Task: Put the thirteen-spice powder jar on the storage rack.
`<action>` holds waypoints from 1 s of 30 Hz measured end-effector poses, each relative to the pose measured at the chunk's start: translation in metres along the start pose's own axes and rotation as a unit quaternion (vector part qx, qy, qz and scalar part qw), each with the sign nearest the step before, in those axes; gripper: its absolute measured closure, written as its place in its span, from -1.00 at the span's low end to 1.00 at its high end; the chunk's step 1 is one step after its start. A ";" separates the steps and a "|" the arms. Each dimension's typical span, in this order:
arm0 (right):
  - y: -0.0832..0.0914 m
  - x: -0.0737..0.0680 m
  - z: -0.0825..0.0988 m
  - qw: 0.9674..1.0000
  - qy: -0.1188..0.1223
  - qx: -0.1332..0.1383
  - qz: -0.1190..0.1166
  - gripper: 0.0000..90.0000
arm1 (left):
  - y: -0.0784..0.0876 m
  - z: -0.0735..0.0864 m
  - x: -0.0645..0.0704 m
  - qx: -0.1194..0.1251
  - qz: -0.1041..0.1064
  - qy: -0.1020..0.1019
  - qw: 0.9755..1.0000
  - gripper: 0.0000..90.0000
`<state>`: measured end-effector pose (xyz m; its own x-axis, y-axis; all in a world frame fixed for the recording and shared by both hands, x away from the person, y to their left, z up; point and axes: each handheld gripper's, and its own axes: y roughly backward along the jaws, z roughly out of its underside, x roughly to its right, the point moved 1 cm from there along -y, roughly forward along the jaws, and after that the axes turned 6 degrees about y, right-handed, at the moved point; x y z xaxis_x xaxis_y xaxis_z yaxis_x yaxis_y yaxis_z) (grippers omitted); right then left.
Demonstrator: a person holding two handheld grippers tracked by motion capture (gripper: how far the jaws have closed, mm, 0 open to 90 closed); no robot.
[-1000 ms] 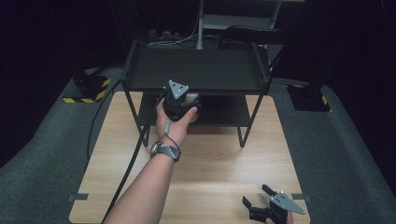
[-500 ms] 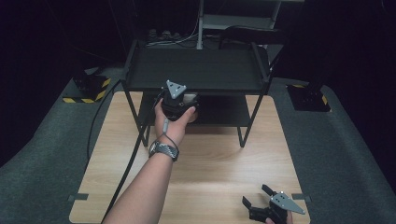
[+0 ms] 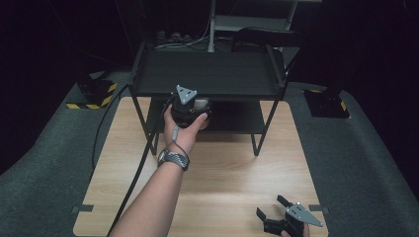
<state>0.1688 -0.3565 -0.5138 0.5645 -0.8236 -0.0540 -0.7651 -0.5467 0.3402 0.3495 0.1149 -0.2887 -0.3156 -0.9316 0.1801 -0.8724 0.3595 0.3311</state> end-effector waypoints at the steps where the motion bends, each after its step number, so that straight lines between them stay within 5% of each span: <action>1: 0.000 0.000 0.000 1.000 0.000 0.000 0.000 -1.00 | 0.000 0.001 0.000 0.000 0.001 0.000 1.000 -0.56; 6: 0.000 0.000 0.000 1.000 0.000 0.000 -0.001 -1.00 | 0.003 0.005 -0.004 0.002 0.008 0.010 1.000 -0.93; 11: 0.000 0.000 0.000 1.000 0.001 0.000 -0.001 -1.00 | 0.011 0.010 -0.014 0.004 0.037 0.006 0.999 -0.98; 15: 0.000 0.000 -0.001 1.000 0.002 -0.002 0.000 -1.00 | 0.024 0.019 -0.021 0.010 0.050 -0.017 0.999 -0.98; 27: -0.001 -0.001 -0.001 1.000 0.003 -0.005 0.002 -1.00 | 0.082 0.056 -0.040 0.047 0.084 -0.034 0.995 -0.98; 30: -0.001 -0.001 -0.002 1.000 0.003 -0.005 0.002 -1.00 | 0.100 0.070 -0.041 0.060 0.080 -0.051 0.994 -0.98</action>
<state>0.1692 -0.3548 -0.5125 0.5633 -0.8249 -0.0464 -0.7644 -0.5417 0.3496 0.2488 0.1854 -0.3282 -0.4849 -0.8655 0.1255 -0.8441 0.5007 0.1921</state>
